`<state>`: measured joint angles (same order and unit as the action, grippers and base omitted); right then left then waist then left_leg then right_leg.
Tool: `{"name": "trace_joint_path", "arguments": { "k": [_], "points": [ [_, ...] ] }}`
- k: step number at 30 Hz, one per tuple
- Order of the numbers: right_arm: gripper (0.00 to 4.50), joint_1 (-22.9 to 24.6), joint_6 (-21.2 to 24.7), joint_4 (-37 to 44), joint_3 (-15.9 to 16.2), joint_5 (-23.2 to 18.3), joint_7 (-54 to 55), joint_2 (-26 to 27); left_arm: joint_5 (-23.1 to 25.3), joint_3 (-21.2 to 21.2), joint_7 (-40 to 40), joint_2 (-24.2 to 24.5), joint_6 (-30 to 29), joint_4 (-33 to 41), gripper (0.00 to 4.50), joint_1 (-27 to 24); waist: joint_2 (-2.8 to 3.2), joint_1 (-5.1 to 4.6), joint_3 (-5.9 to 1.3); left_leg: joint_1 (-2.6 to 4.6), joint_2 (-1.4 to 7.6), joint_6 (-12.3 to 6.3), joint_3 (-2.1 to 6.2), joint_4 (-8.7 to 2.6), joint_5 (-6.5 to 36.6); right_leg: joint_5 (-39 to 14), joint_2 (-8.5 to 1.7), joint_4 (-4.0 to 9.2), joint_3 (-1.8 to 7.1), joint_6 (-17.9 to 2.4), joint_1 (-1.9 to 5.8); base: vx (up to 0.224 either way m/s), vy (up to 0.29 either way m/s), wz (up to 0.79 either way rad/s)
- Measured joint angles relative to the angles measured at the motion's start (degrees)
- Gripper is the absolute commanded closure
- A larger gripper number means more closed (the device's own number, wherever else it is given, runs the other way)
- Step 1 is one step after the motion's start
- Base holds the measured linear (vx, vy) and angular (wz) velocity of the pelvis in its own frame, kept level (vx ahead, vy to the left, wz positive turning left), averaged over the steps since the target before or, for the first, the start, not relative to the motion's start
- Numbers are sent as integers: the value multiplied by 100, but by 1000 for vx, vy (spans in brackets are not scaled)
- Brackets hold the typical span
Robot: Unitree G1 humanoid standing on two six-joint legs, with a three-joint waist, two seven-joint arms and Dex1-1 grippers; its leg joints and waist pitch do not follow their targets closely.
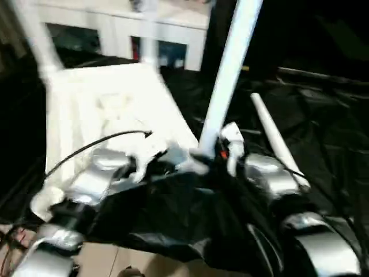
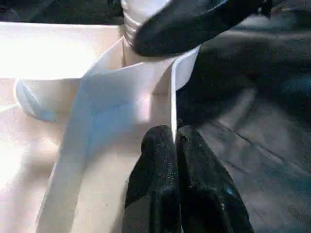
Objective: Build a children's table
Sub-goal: Rotate leg to tighten
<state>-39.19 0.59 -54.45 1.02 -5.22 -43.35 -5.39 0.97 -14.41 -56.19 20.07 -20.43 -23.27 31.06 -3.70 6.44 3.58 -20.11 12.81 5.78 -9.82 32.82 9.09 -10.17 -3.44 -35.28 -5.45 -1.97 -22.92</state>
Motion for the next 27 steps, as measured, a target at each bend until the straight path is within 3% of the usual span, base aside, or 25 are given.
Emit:
{"name": "trace_joint_path", "arguments": {
  "k": [3, 6, 9, 14, 15, 27],
  "points": [
    [180, -183, -25, -268, -235, 13, 1141, 291, 146, 28, 630, -399, -195, -215, 450, 183, 4, -11, -2, 2, 0, 0, 0, 0, 0, 0, 0, 2, 0, 0, 2, 0, 0, 0],
    [180, -200, -125, -344, -300, 14, 1504, 370, 207, 2, 862, -543, -250, -221, 450, 205, 9, -8, -5, 2, -2, 0, -1, 0, 0, 0, -1, 3, 1, 1, 4, 0, 0, 0],
    [107, -212, -182, -386, -352, 17, 1581, 412, 247, -18, 899, -588, -250, -217, 450, 204, 14, -7, -8, 1, -1, 0, -1, -2, 0, 0, -1, 2, 1, 1, 3, 0, 0, 0],
    [73, -236, -323, -467, -325, 84, 1523, 432, 266, -14, 854, -576, -247, -200, 450, 199, 15, -8, -7, -2, -1, 0, -1, -3, 0, 0, -1, 4, 1, 1, 1, 0, 0, 0],
    [55, -236, -354, -468, -298, 116, 1434, 431, 265, -6, 814, -536, -236, -170, 450, 178, 14, -9, -7, -2, -1, 0, -1, -3, 0, 0, -1, 3, 1, 1, 0, 0, 0, 0],
    [55, 157, -566, 202, 391, 109, -1457, -374, -93, -57, -627, 307, 247, 335, 450, -216, 17, 22, -2, -26, -1, -2, -2, -9, 0, 7, -1, 13, 0, -17, -10, 0, 0, 0]
  ]
}}
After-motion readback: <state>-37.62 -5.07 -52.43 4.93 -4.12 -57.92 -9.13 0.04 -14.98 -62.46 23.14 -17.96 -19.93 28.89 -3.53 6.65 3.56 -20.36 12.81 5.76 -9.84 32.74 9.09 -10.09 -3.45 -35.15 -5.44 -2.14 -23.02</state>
